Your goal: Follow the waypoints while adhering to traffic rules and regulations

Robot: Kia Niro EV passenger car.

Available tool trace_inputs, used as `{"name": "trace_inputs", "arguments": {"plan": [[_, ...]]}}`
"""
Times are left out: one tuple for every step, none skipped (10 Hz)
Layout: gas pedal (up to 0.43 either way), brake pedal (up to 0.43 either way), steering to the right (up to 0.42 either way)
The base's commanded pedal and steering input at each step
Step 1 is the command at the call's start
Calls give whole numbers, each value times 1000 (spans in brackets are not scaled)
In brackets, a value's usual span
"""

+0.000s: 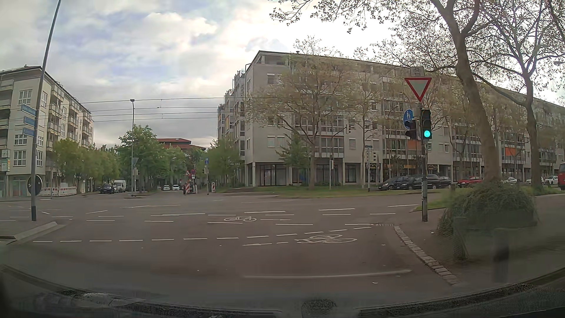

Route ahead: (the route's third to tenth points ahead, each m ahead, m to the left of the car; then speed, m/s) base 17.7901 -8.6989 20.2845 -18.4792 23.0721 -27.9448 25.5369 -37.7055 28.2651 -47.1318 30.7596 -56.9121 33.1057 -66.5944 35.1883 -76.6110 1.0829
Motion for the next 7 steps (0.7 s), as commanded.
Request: {"name": "trace_inputs", "arguments": {"plan": [[248,0,70],[248,0,69],[248,0,69],[248,0,69],[248,0,69],[248,0,69],[248,0,68]]}}
